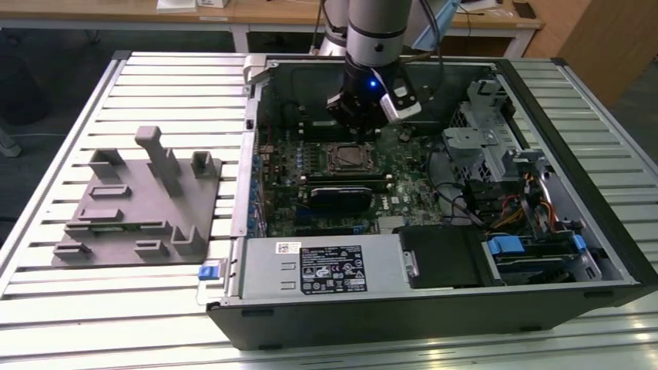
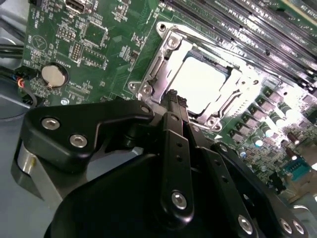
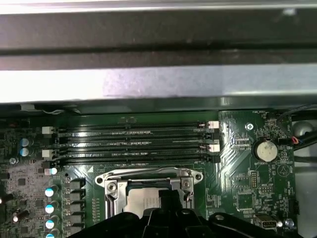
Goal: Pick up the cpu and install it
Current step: 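Install the second cpu locking lever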
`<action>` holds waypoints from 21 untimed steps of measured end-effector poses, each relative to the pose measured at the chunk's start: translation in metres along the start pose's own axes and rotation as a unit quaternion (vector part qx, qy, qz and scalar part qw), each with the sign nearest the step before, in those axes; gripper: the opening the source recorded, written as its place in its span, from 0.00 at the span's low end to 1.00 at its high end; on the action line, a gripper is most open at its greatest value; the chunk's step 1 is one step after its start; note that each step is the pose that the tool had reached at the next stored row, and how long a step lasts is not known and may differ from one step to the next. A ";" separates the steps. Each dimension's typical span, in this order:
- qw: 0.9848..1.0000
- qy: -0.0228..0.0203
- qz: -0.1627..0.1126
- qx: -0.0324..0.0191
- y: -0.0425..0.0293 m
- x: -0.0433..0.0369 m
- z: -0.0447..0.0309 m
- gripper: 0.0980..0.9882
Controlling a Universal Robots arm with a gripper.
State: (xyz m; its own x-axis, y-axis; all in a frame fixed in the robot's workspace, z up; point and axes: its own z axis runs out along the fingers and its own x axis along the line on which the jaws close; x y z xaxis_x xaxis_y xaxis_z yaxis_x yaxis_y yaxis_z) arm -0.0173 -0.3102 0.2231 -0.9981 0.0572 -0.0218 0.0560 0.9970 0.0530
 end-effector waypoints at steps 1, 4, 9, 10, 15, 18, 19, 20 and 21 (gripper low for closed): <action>1.000 0.000 0.000 0.000 0.0001 0.0000 -0.0018 0.01; 1.000 0.000 0.000 0.000 0.0001 -0.0001 -0.0053 0.01; 1.000 0.000 0.000 0.000 -0.0028 -0.0003 -0.0056 0.01; 1.000 0.000 0.000 0.000 -0.0038 -0.0004 -0.0056 0.01; 1.000 0.000 0.000 0.000 -0.0083 -0.0006 -0.0059 0.01; 1.000 0.000 0.000 0.000 -0.0105 -0.0007 -0.0060 0.01; 1.000 0.000 0.000 0.000 -0.0115 -0.0008 -0.0060 0.01; 1.000 0.000 0.000 0.000 -0.0126 -0.0008 -0.0061 0.01; 1.000 0.000 0.000 0.000 -0.0138 -0.0009 -0.0062 0.01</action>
State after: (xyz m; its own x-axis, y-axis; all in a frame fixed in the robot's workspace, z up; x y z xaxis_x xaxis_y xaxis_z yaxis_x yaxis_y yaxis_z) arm -0.0174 -0.3244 0.2285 -0.9981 0.0572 -0.0218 0.0560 0.9970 0.0531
